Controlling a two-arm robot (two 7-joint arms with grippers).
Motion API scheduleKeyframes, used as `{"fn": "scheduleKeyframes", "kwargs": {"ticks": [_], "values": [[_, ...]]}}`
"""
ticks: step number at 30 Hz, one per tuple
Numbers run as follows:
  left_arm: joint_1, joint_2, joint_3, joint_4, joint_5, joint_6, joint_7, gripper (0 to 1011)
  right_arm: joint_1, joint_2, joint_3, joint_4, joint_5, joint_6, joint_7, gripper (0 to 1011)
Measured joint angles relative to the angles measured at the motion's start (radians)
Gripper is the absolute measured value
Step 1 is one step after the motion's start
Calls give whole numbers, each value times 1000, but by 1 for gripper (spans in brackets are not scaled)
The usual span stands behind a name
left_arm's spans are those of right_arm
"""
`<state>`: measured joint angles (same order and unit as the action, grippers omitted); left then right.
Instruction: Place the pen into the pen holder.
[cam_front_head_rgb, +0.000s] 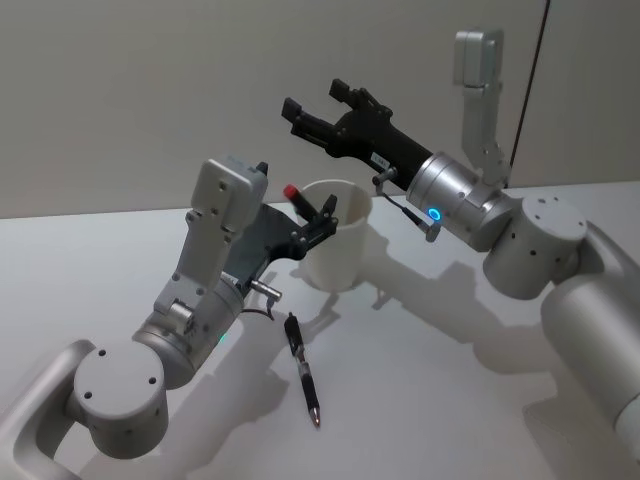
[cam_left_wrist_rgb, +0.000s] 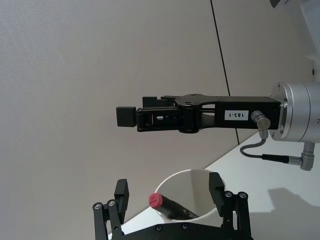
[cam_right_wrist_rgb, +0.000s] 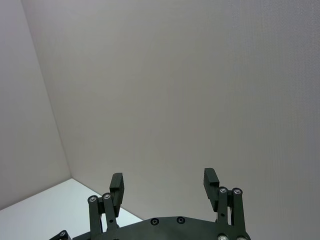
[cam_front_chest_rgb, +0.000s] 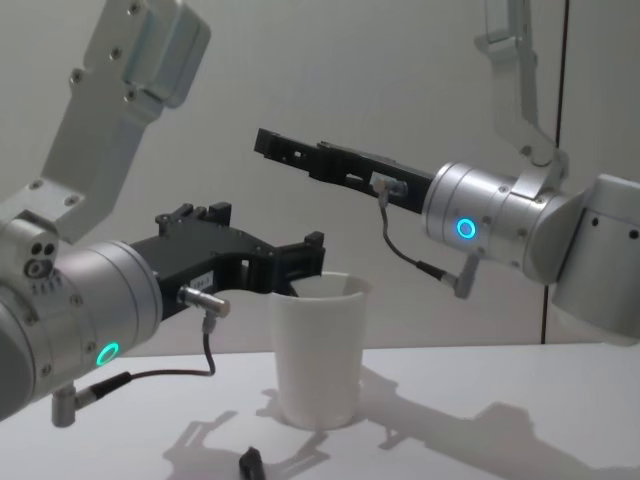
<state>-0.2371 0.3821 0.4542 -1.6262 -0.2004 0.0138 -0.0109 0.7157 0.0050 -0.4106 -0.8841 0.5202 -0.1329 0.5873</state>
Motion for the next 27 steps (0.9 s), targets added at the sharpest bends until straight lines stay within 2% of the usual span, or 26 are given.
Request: {"fn": "scheduleKeyframes", "kwargs": {"ticks": [12,20,27], "values": [[0,0,0,0,0,0,0,1001,-8,8,5,-23,-4,6,-2,1001],[0,0,0,0,0,0,0,1001,-39,41,24,-102,-33,44,-29,1002],[0,0,0,0,0,0,0,1001,-99,102,59,-221,-63,115,-83,1001]]}}
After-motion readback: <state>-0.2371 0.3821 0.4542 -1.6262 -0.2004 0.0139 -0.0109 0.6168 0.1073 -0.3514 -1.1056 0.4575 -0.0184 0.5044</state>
